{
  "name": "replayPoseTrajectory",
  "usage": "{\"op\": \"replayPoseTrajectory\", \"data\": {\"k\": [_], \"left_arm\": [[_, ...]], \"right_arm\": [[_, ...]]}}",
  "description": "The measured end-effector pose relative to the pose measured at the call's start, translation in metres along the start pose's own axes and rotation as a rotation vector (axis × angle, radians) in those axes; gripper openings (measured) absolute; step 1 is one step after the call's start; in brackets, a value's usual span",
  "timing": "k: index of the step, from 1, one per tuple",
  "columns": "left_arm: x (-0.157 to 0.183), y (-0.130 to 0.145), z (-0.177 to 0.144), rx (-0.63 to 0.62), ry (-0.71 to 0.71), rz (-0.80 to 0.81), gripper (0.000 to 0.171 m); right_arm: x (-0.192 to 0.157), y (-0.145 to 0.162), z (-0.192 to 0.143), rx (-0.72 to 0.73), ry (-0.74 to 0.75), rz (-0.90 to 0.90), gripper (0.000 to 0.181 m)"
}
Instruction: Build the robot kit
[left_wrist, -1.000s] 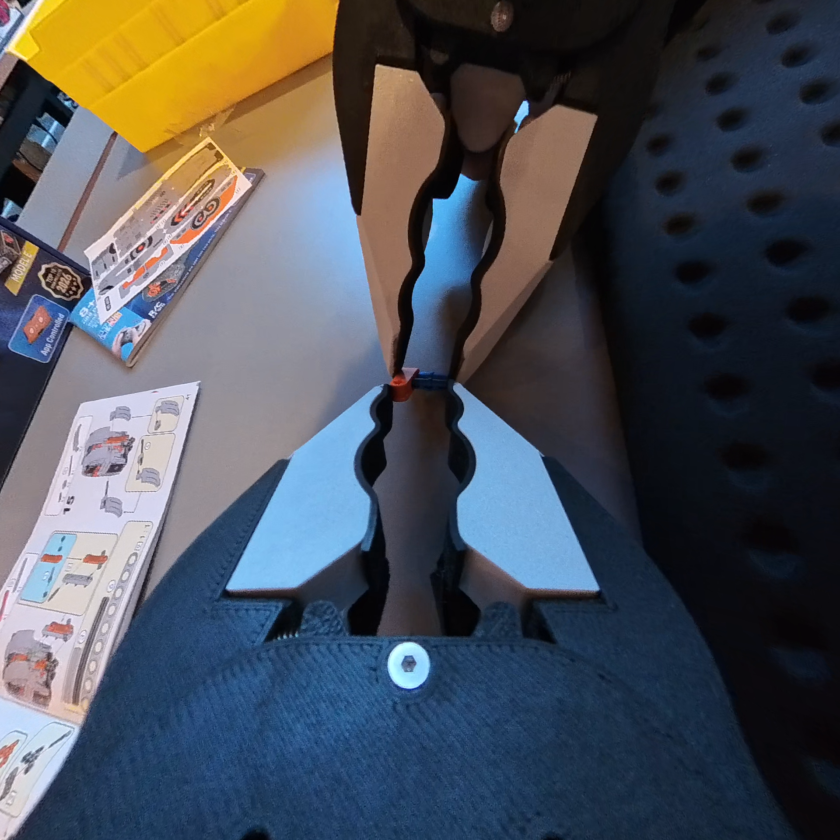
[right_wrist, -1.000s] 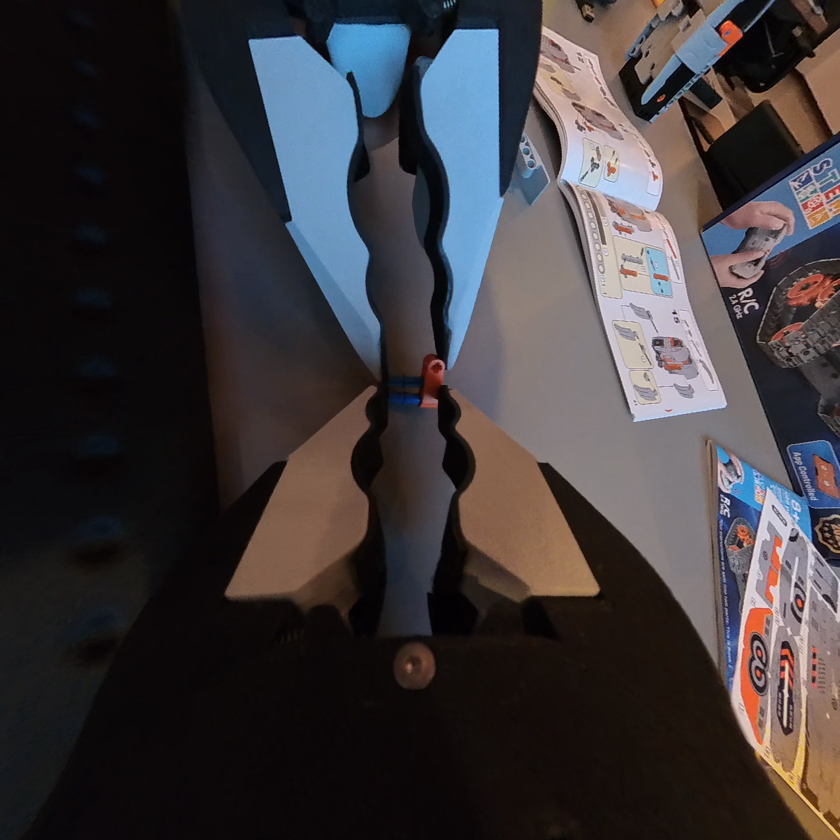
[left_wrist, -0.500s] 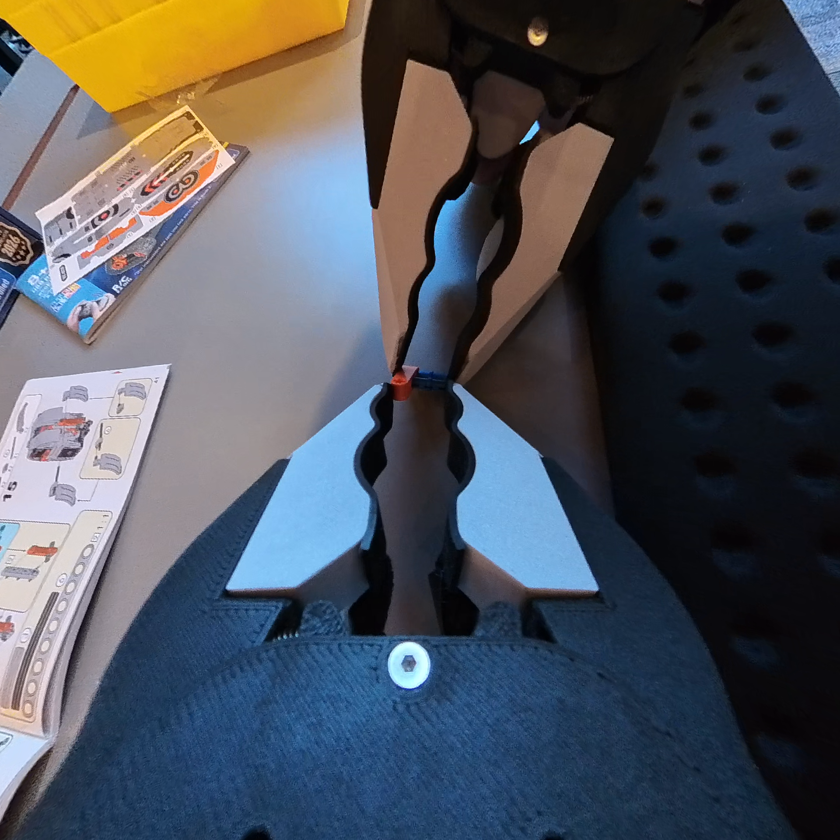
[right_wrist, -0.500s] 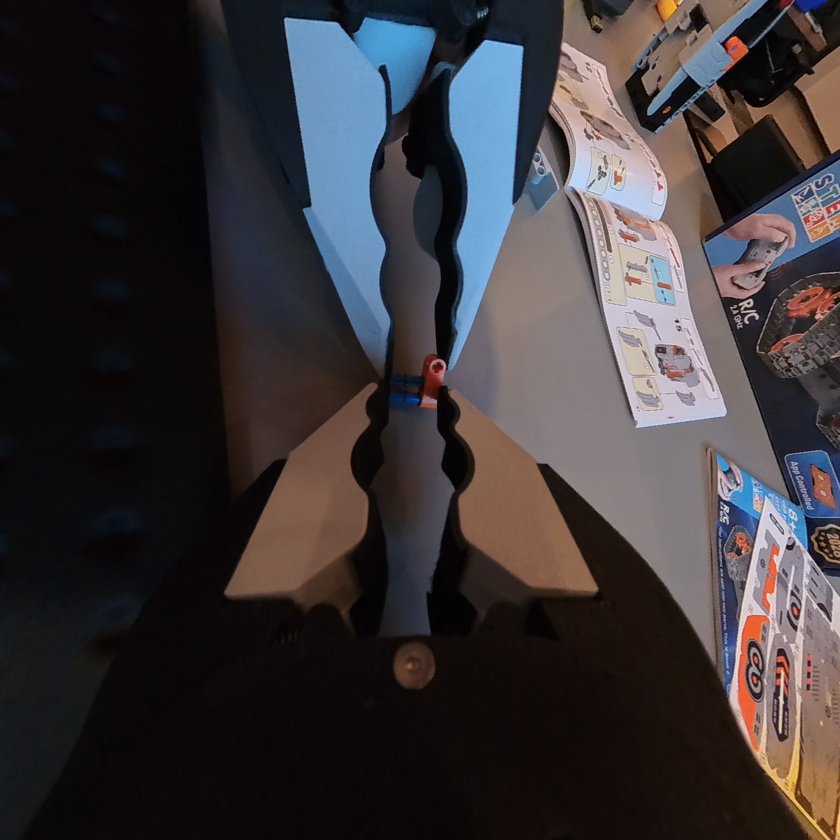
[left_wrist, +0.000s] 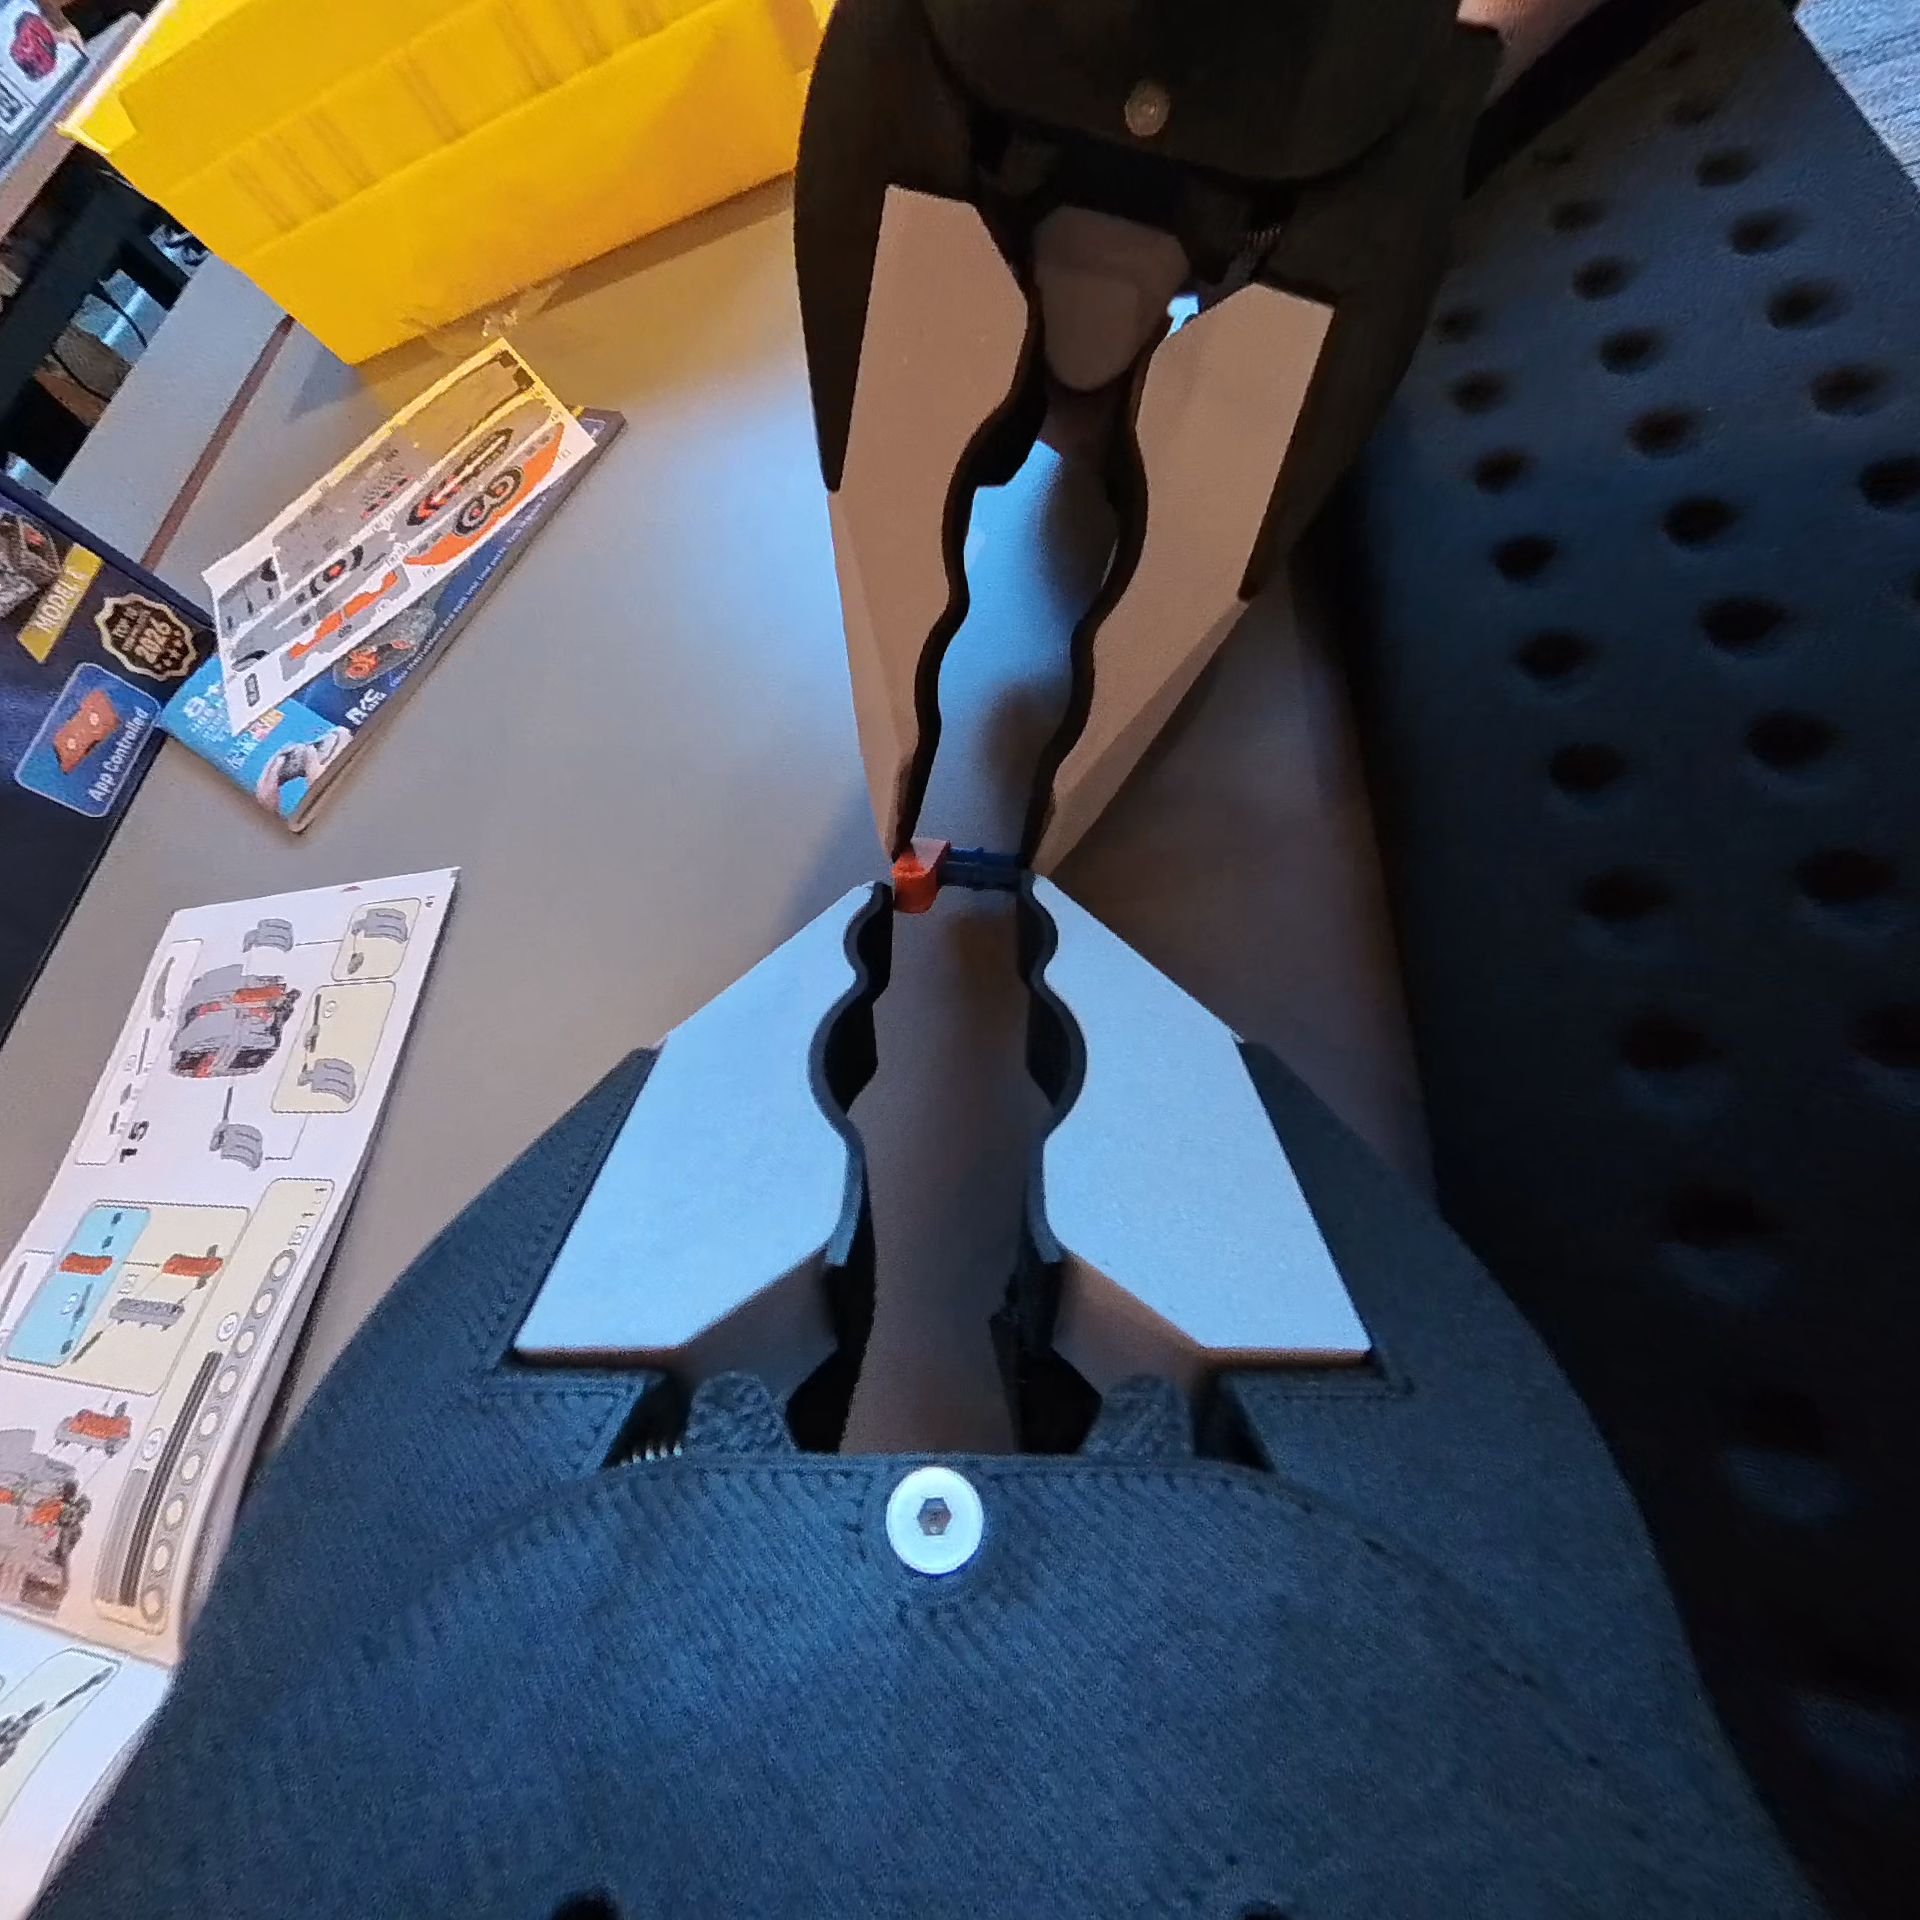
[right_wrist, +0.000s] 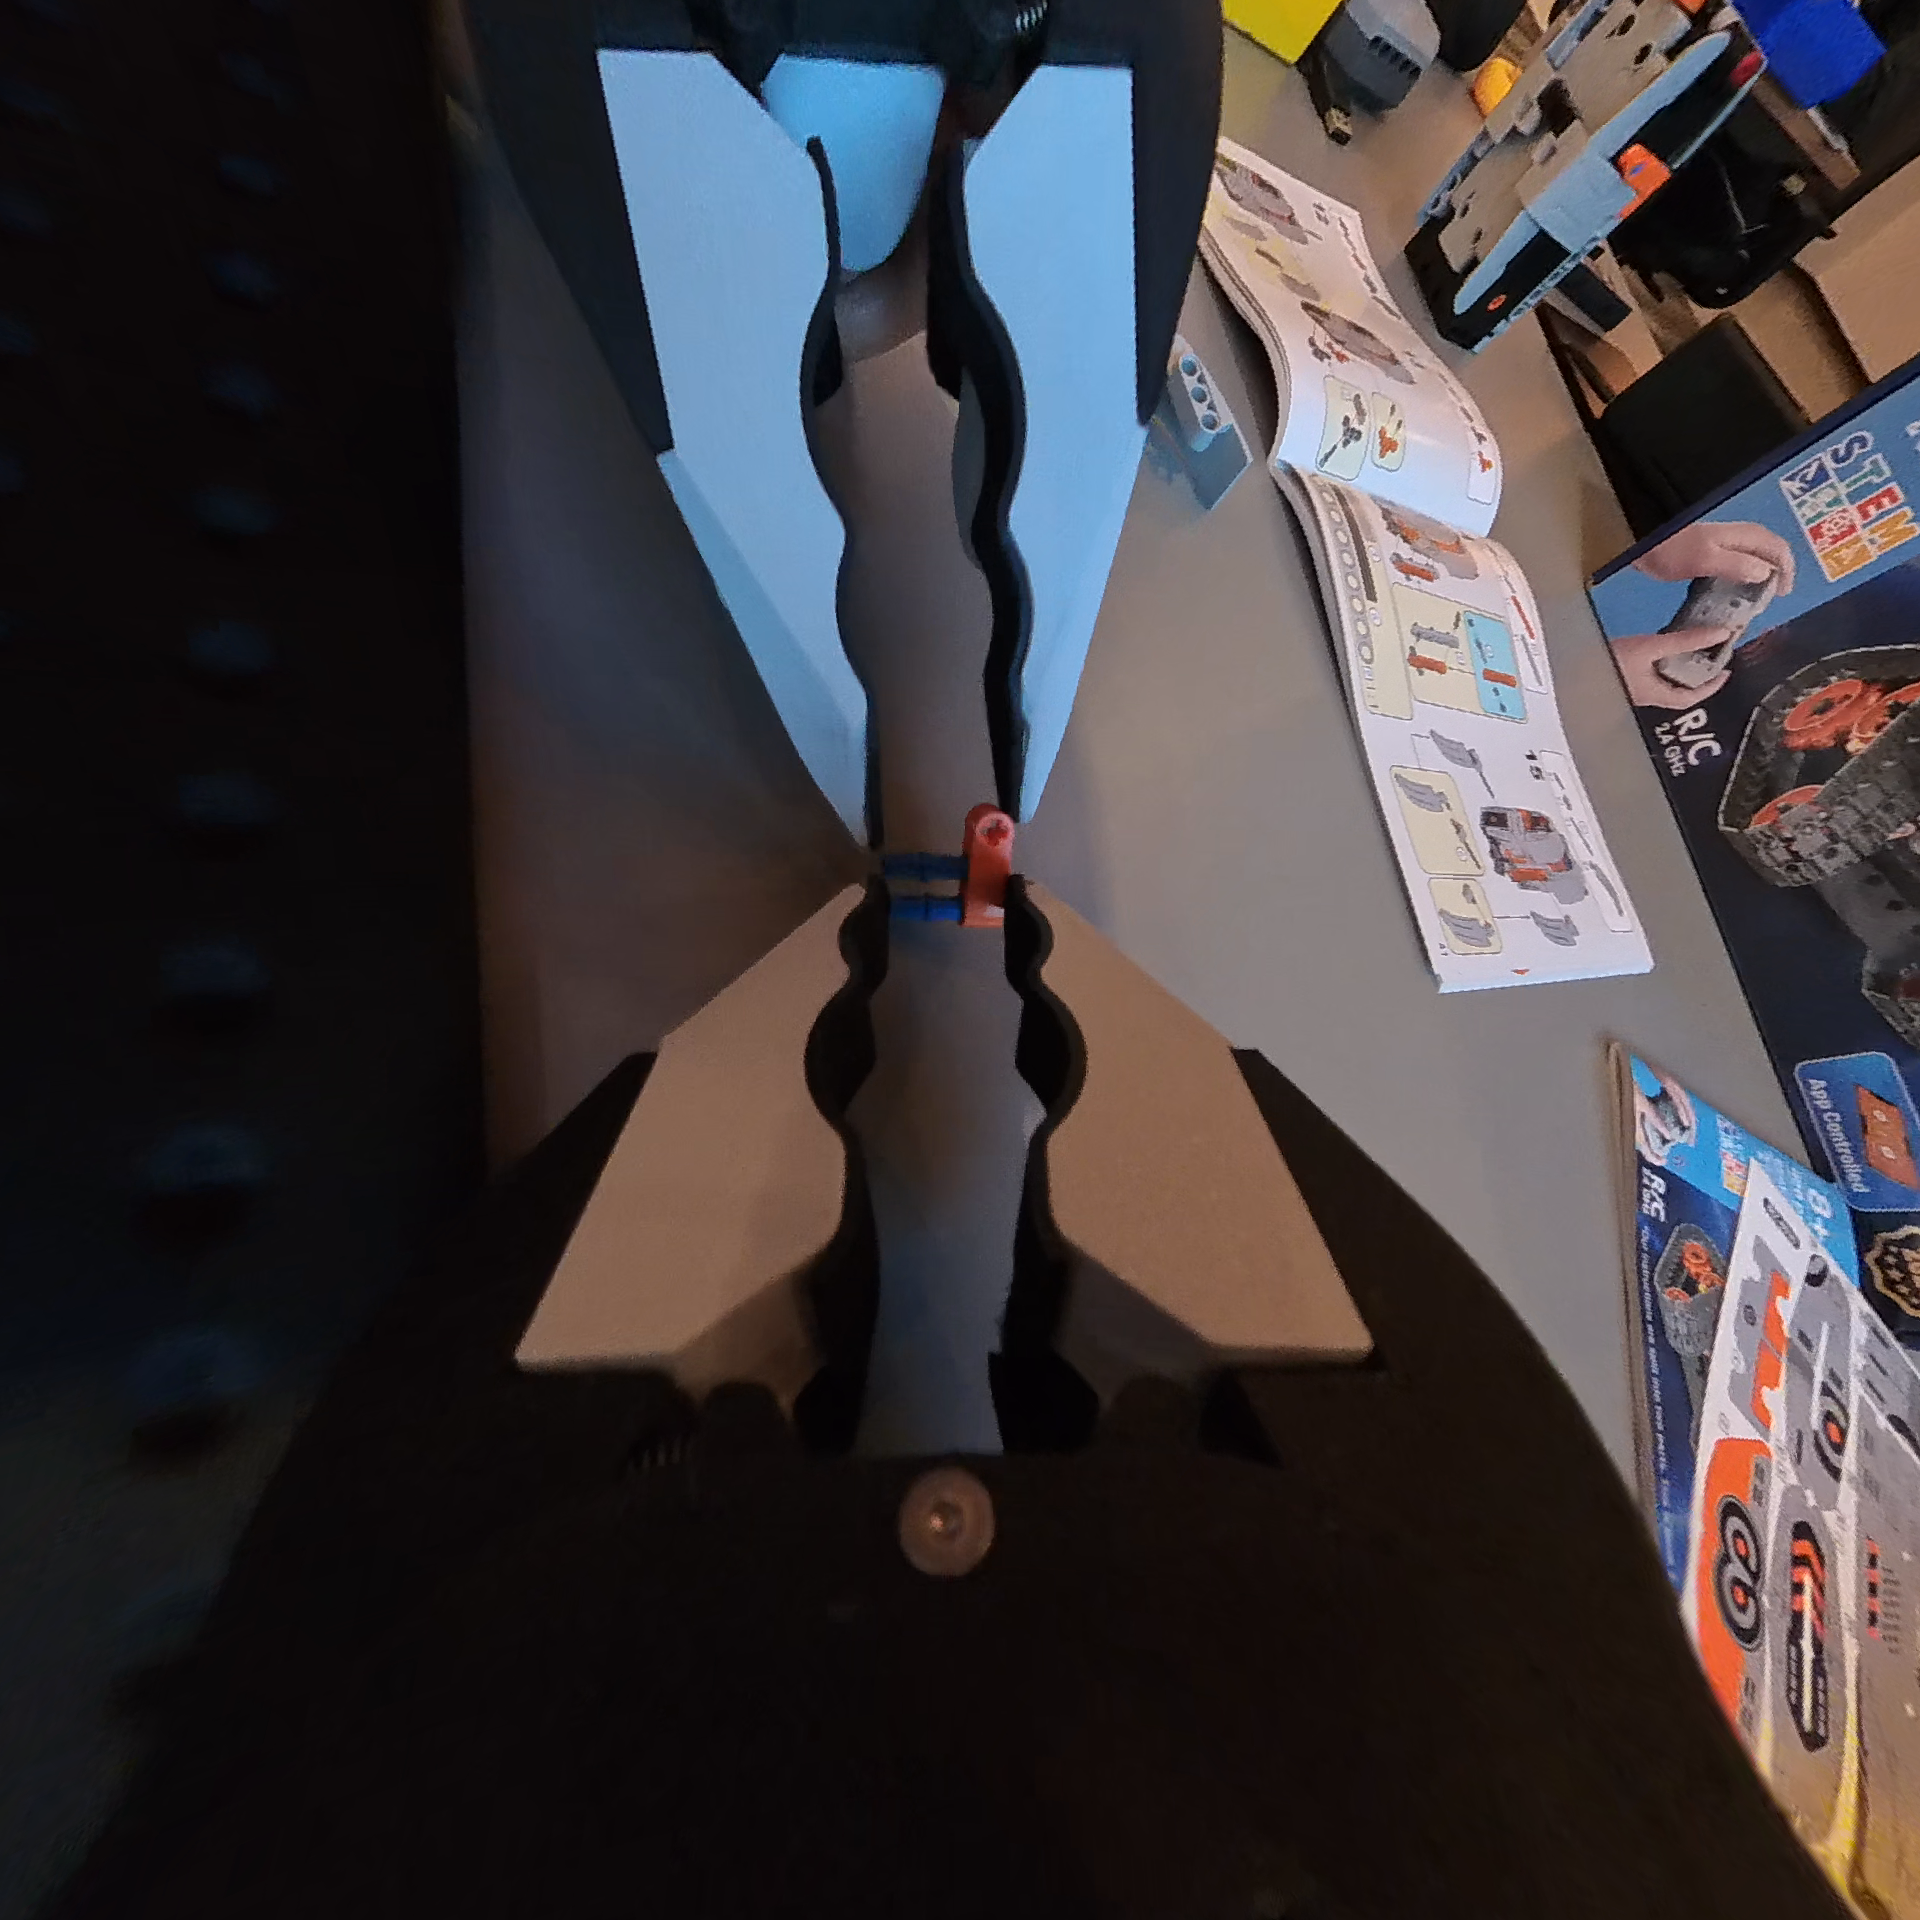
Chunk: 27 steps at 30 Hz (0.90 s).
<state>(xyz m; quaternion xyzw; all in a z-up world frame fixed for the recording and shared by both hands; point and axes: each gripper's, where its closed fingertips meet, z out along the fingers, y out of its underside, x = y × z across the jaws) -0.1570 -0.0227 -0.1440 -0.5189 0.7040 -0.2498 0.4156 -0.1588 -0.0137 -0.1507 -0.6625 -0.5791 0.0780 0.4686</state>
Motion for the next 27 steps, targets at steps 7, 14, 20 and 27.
{"op": "replayPoseTrajectory", "data": {"k": [7, 14, 20, 27], "left_arm": [[0.0032, 0.0052, 0.0025, -0.045, -0.017, 0.101, 0.026], [0.0029, 0.0015, 0.0027, -0.041, -0.042, 0.150, 0.022], [0.0036, 0.0001, 0.0028, -0.052, -0.062, 0.203, 0.023], [0.0018, -0.0032, 0.0001, -0.065, -0.087, 0.235, 0.022]], "right_arm": [[-0.0037, -0.0021, -0.0001, -0.001, -0.001, -0.042, 0.022], [-0.0031, -0.0021, -0.0011, 0.003, -0.001, -0.043, 0.022], [-0.0033, -0.0030, -0.0016, 0.004, 0.007, -0.072, 0.022], [-0.0007, -0.0069, -0.0033, 0.029, 0.032, -0.096, 0.022]]}}
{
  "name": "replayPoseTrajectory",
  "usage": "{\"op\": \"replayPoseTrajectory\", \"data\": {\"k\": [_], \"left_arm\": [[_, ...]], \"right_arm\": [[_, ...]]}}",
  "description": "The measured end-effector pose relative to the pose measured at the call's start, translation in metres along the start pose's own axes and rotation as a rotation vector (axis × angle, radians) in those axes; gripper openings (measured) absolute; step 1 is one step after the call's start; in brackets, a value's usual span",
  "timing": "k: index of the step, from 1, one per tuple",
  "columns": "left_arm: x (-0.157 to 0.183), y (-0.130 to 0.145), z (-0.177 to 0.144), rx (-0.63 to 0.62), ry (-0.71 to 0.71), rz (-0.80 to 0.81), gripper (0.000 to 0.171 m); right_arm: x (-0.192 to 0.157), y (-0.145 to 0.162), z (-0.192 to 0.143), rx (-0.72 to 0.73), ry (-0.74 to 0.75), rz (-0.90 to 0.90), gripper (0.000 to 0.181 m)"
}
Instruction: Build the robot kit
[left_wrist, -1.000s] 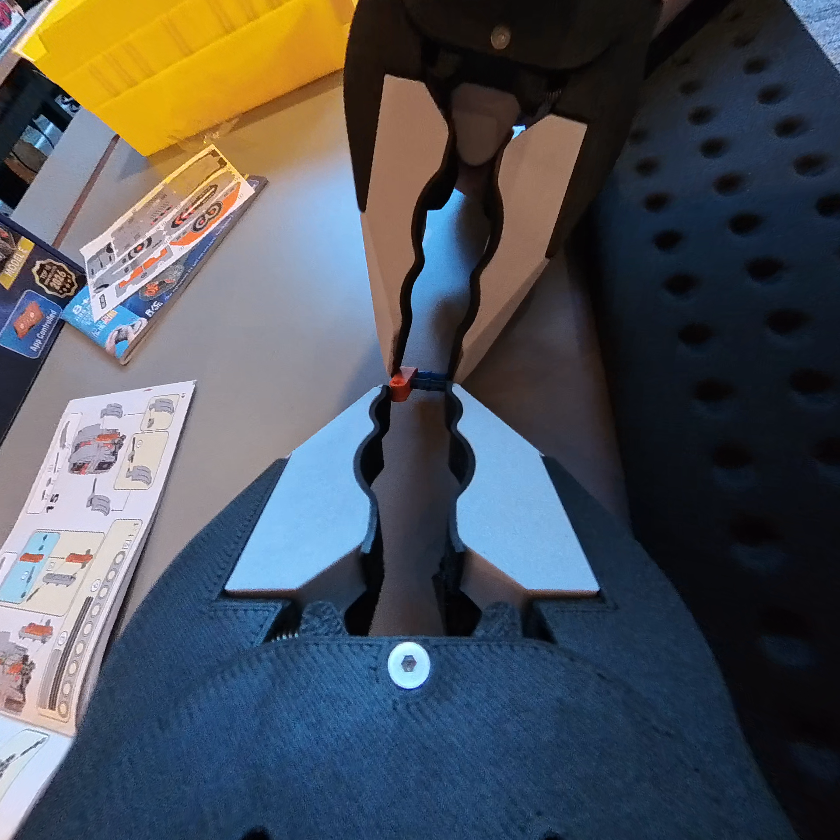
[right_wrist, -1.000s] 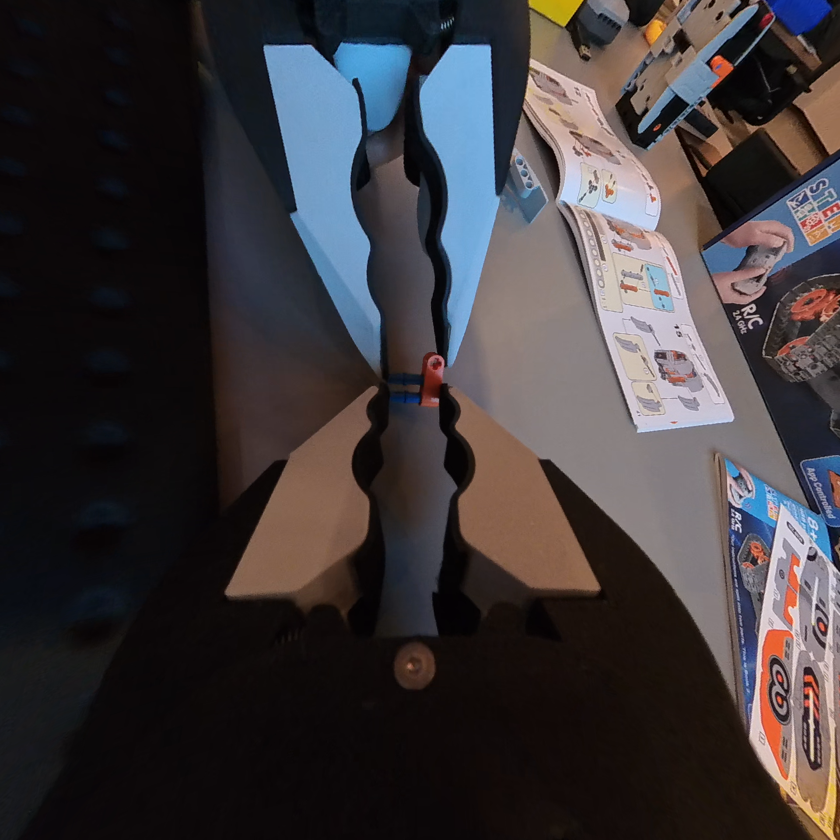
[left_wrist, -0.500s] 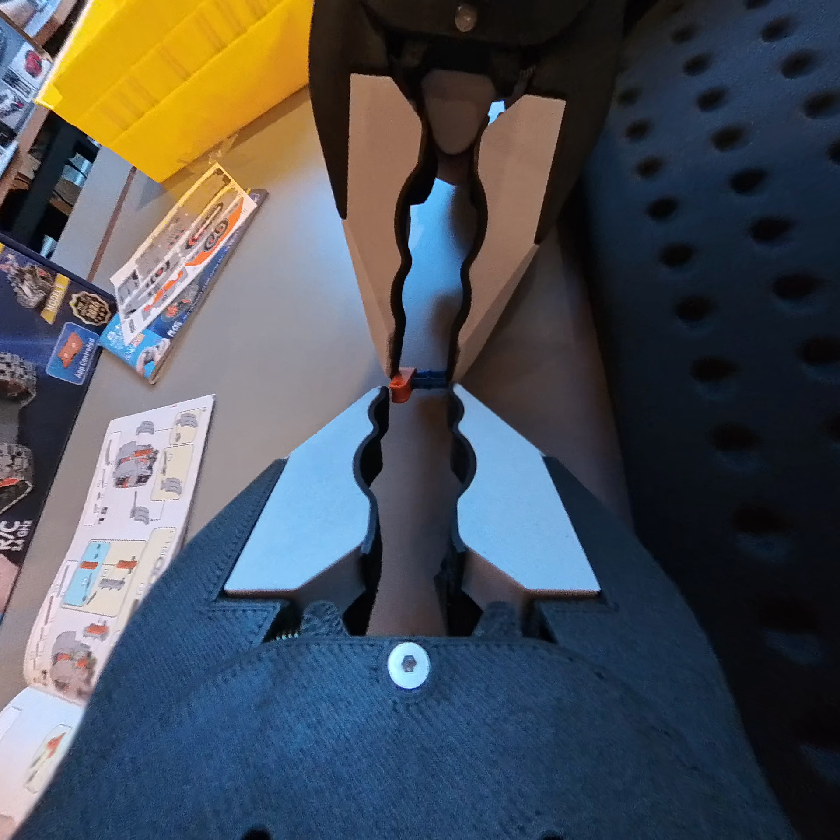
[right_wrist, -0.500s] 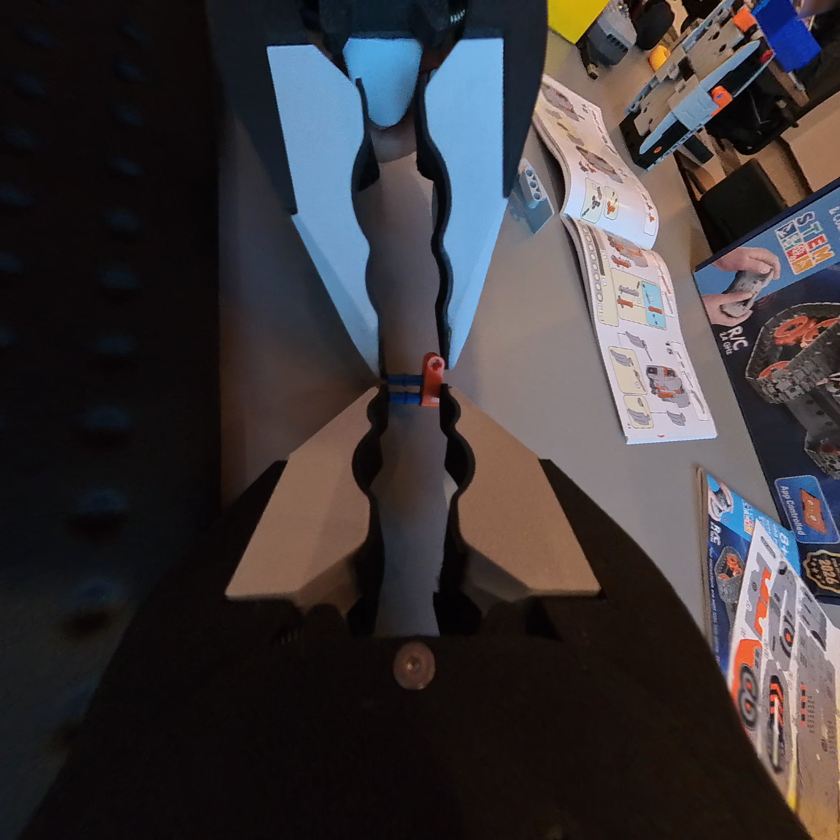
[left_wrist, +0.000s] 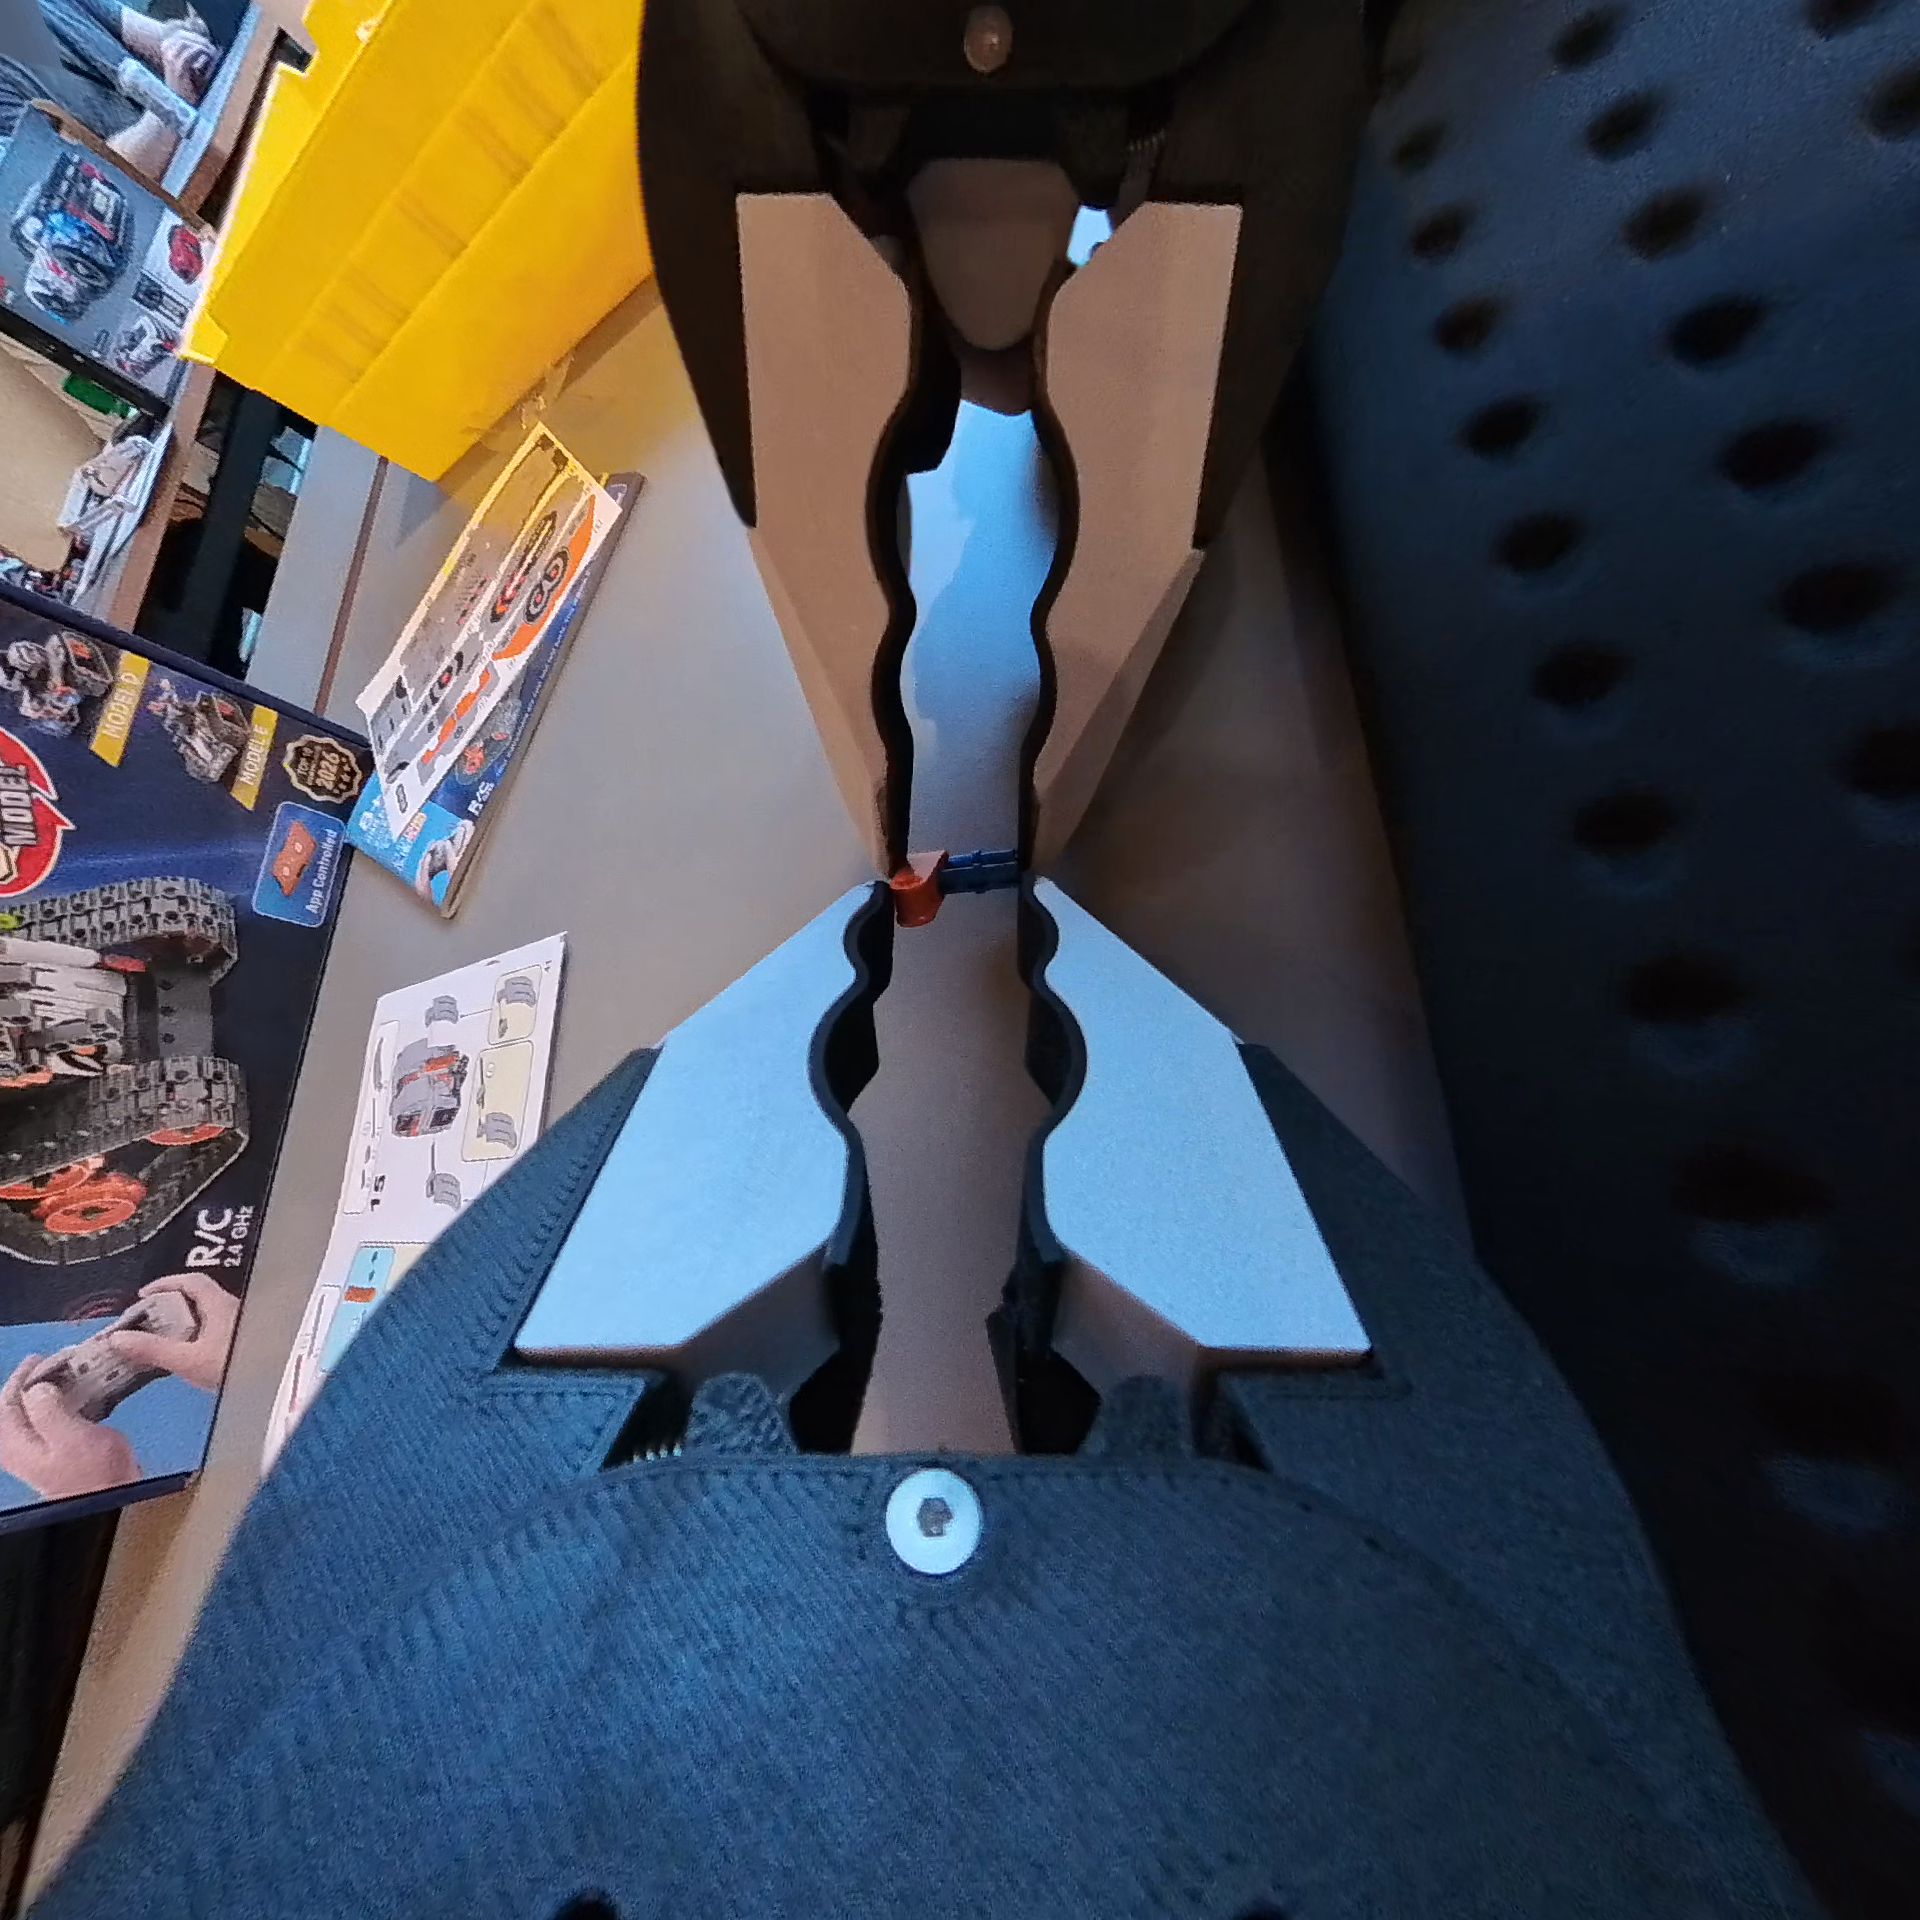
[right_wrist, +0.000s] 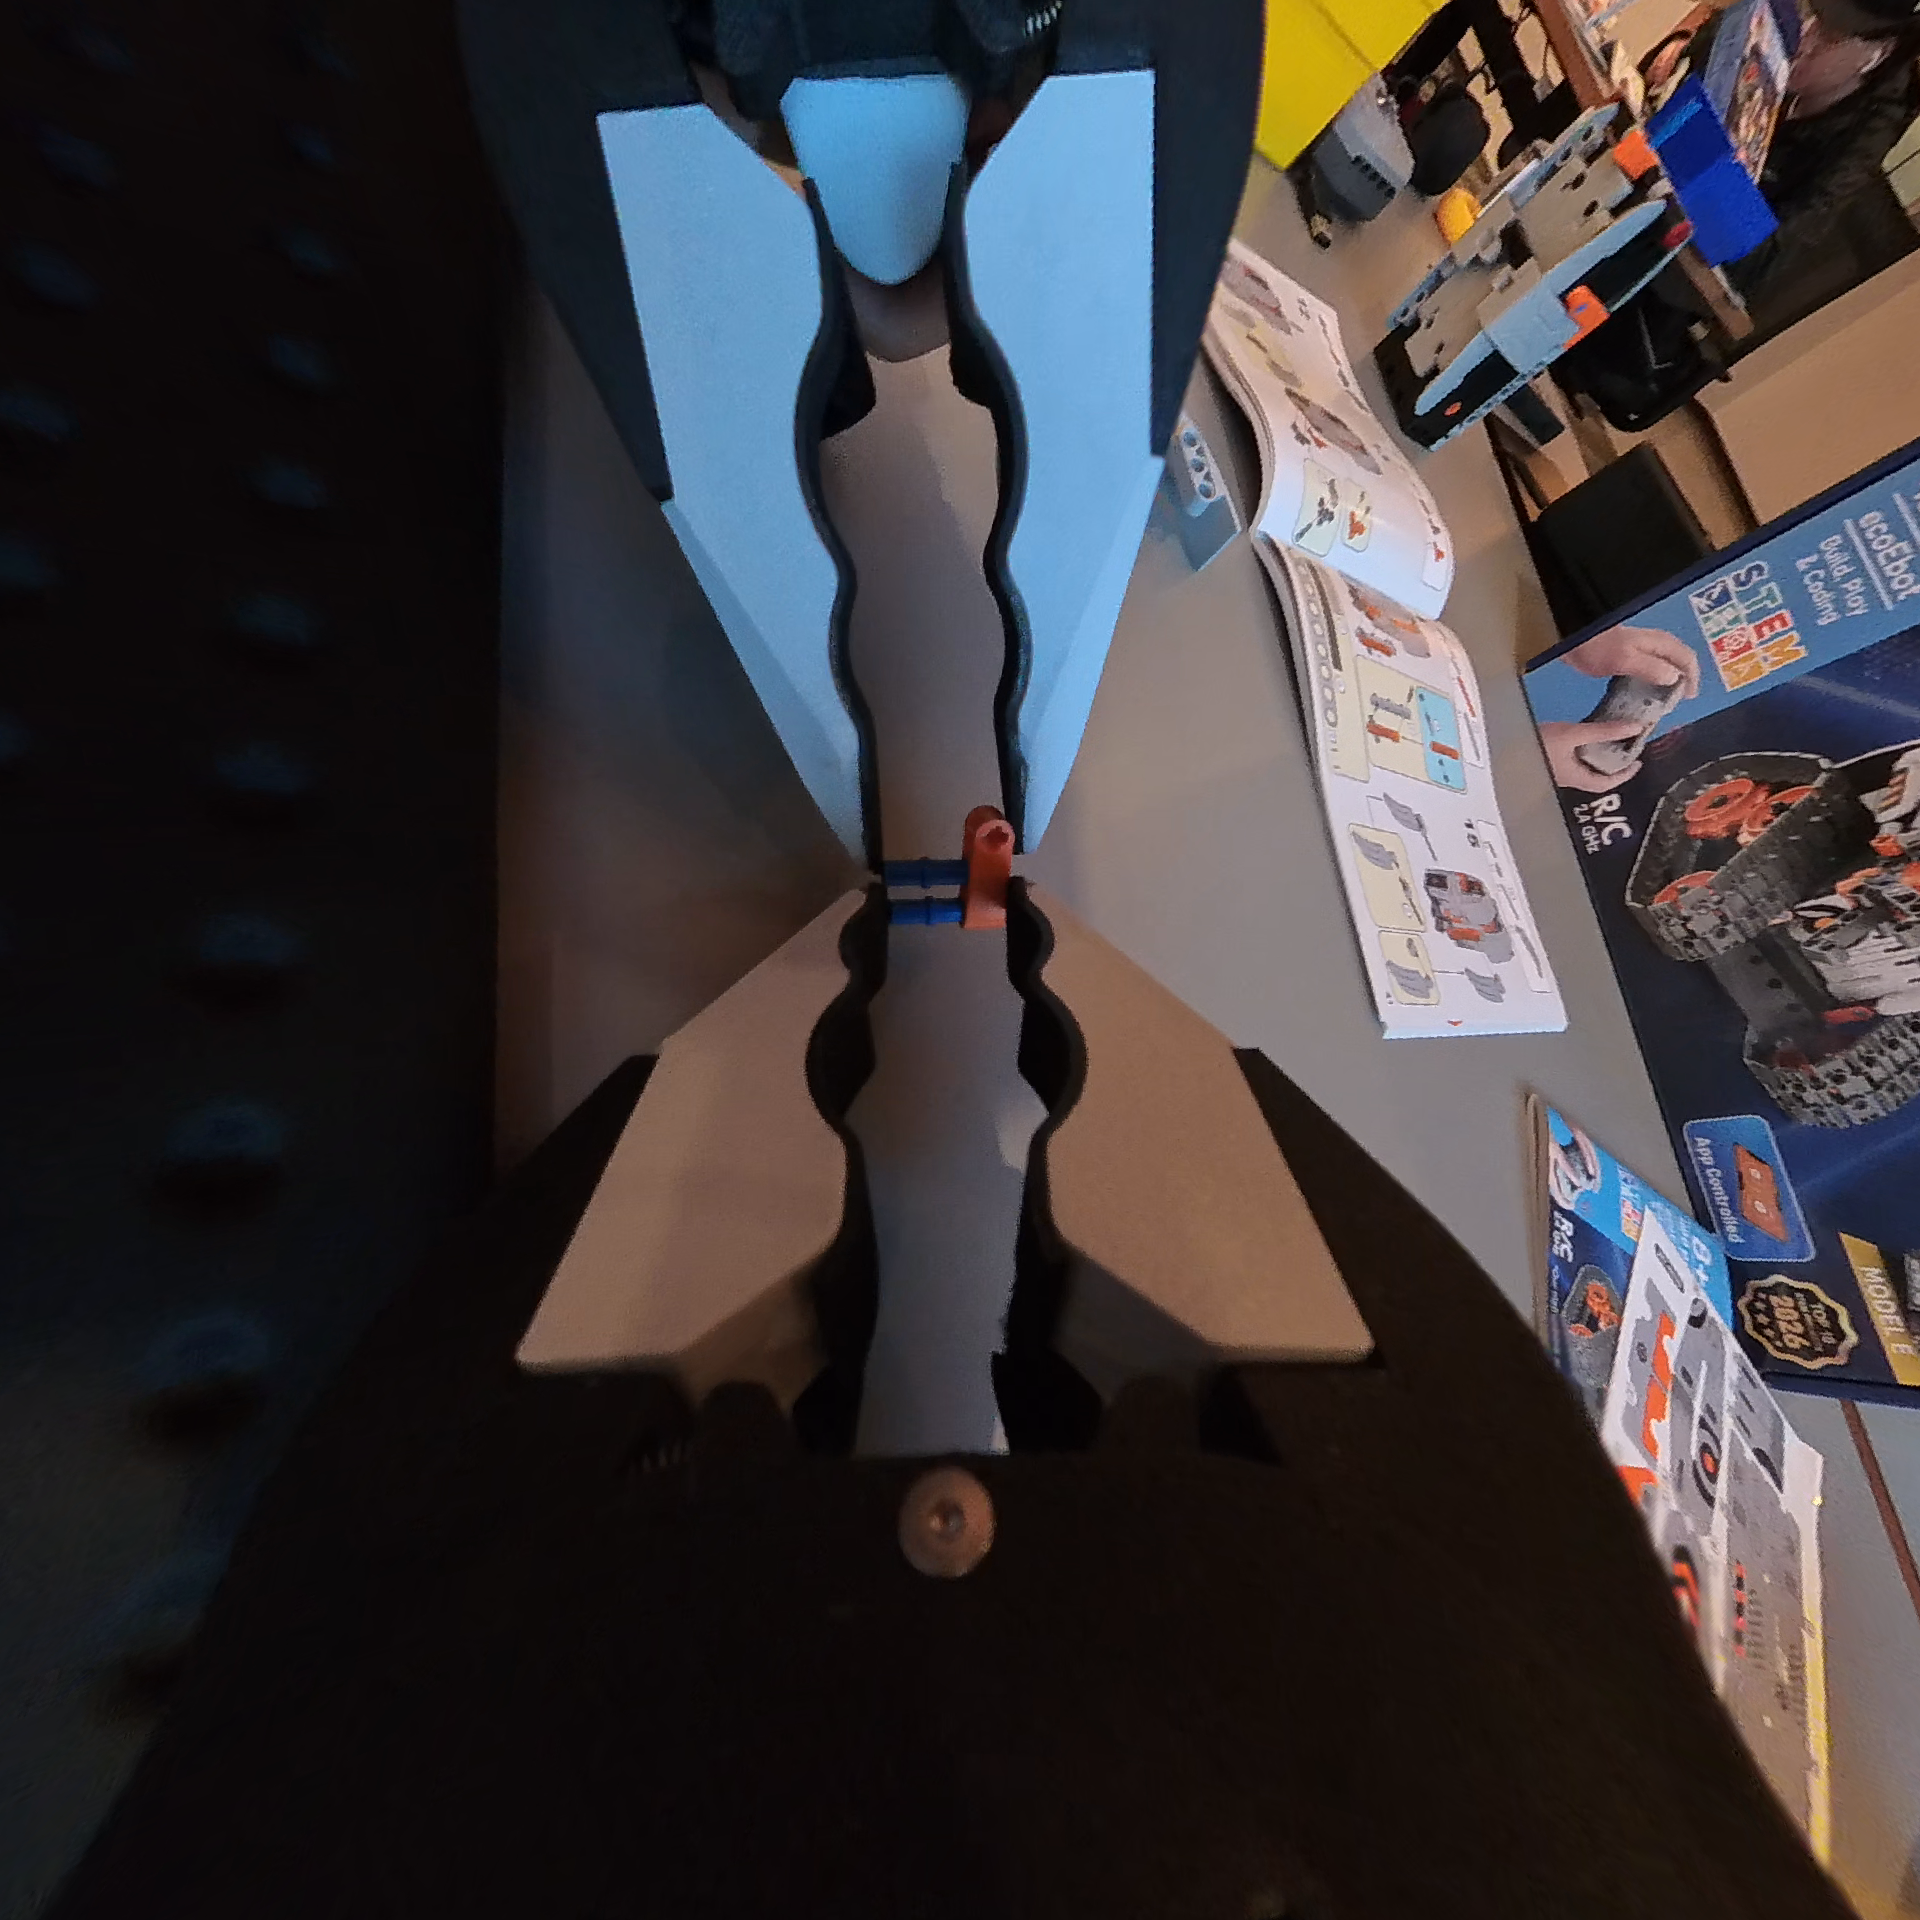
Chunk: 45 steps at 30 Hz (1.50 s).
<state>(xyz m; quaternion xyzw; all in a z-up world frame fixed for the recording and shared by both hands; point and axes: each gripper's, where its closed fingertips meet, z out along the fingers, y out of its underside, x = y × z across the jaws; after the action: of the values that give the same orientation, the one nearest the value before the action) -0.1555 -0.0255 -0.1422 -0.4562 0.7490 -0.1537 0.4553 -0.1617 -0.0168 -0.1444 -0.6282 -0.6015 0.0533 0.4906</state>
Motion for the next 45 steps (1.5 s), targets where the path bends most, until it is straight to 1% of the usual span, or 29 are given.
{"op": "replayPoseTrajectory", "data": {"k": [9, 20, 25, 27, 31, 36, 37, 38, 39, 40, 42, 45], "left_arm": [[-0.011, -0.007, -0.005, 0.029, -0.052, -0.023, 0.022], [-0.015, -0.009, -0.007, 0.029, -0.074, -0.034, 0.022], [-0.011, -0.009, -0.007, 0.025, -0.045, -0.038, 0.021], [-0.010, -0.008, -0.006, 0.015, -0.022, -0.064, 0.021], [-0.010, -0.006, -0.005, 0.012, -0.015, -0.093, 0.021], [-0.008, -0.003, -0.002, 0.004, 0.016, -0.146, 0.021], [-0.009, -0.003, -0.002, 0.007, 0.011, -0.163, 0.021], [-0.012, -0.003, -0.004, 0.020, 0.011, -0.185, 0.009], [-0.014, -0.003, -0.006, 0.033, 0.012, -0.209, 0.005], [-0.016, -0.002, -0.006, 0.040, 0.012, -0.232, 0.005], [-0.017, 0.004, -0.003, 0.023, -0.001, -0.214, 0.005], [-0.019, 0.004, -0.003, 0.036, -0.006, -0.224, 0.006]], "right_arm": [[0.011, -0.007, -0.006, 0.042, 0.050, 0.053, 0.021], [0.015, -0.009, -0.007, 0.037, 0.104, -0.019, 0.021], [0.012, -0.008, -0.007, 0.024, 0.096, -0.048, 0.020], [0.010, -0.007, -0.006, 0.010, 0.092, -0.052, 0.020], [0.011, -0.005, -0.005, 0.005, 0.072, 0.012, 0.019], [0.006, -0.001, -0.003, -0.021, 0.050, 0.021, 0.018], [0.002, 0.000, -0.002, -0.023, 0.026, 0.015, 0.007], [0.000, -0.001, -0.002, -0.021, 0.015, 0.001, 0.008], [0.001, -0.004, -0.003, -0.008, 0.031, -0.003, 0.007], [0.003, -0.004, -0.002, -0.009, 0.045, -0.009, 0.007], [0.004, 0.001, 0.002, -0.029, 0.021, 0.040, 0.007], [0.007, 0.001, 0.001, -0.002, 0.014, 0.088, 0.008]]}}
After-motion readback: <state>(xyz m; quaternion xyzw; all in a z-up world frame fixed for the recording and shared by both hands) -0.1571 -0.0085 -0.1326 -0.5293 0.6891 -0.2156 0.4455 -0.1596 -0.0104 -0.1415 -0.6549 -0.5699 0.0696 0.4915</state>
